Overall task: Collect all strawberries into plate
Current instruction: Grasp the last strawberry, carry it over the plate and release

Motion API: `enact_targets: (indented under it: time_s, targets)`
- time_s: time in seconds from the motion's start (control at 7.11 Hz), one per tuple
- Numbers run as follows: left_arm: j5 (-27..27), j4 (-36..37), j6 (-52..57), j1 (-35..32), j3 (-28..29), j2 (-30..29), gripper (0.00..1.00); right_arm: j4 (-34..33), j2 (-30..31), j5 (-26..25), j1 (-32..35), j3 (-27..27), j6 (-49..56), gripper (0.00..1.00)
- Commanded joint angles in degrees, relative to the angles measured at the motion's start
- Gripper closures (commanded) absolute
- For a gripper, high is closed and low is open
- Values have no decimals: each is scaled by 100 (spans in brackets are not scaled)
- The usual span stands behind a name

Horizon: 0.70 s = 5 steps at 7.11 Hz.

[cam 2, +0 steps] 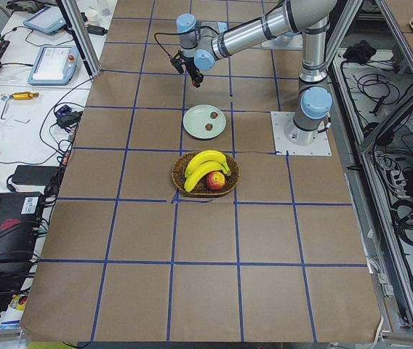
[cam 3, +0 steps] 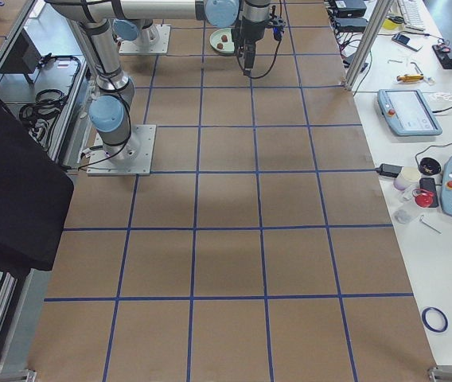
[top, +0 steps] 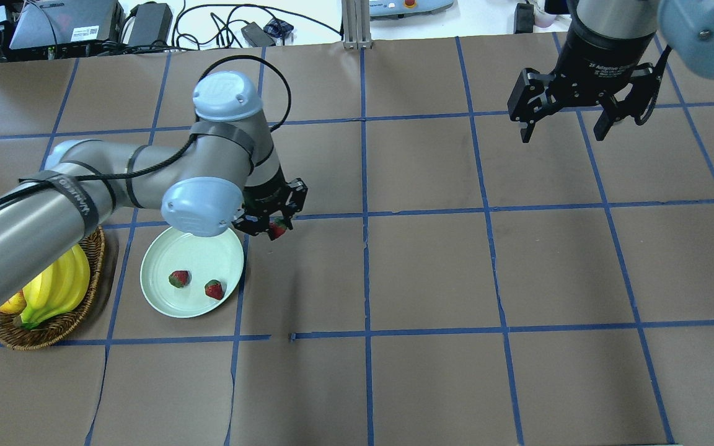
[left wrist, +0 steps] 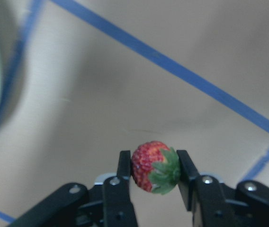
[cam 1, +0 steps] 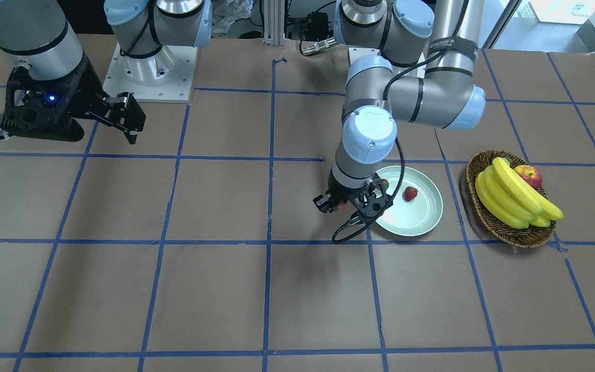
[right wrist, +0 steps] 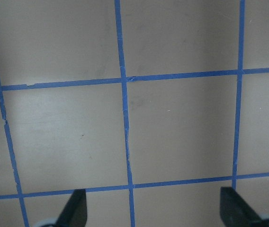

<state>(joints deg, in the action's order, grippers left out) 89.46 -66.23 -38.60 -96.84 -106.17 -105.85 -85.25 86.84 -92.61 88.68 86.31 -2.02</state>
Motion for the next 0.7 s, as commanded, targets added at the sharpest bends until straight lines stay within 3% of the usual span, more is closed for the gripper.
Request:
enact_targets:
  time_s: [0.0, 0.42, 0.56]
  targets:
    - [464, -557, 1209, 838, -209, 284, 61, 0, 0, -2, 0, 0, 0, 0]
    - [449, -418, 1951, 1465, -886, 320, 59, -9, 0, -2, 0, 0, 0, 0]
    - [458, -408, 1996, 1457, -984, 319, 25, -9, 0, -2, 0, -9, 0, 0]
